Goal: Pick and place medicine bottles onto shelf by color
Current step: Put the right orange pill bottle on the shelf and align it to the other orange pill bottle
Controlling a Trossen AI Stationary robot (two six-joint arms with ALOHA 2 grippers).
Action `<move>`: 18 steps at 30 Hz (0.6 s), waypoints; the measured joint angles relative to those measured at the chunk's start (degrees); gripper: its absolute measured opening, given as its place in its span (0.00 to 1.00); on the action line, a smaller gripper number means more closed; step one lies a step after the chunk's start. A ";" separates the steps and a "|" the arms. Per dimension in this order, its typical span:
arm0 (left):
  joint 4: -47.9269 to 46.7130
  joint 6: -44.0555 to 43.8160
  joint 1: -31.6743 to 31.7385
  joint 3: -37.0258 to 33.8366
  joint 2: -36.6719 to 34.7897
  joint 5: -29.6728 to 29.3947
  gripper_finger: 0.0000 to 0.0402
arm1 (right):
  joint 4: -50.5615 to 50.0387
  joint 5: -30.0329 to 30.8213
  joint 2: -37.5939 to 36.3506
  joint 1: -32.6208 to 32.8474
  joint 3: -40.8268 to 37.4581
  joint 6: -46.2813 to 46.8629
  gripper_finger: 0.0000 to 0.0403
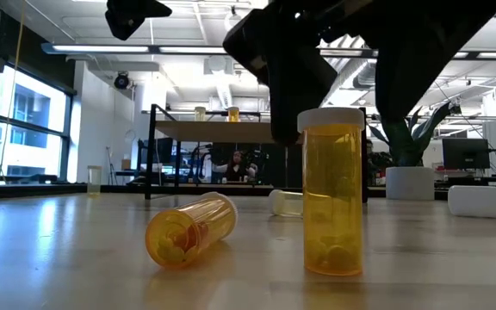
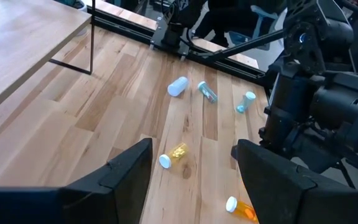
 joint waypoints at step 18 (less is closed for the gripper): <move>-0.04 0.09 0.00 0.00 0.00 0.04 0.56 | -0.57 1.54 0.85 0.00 0.01 2.43 0.40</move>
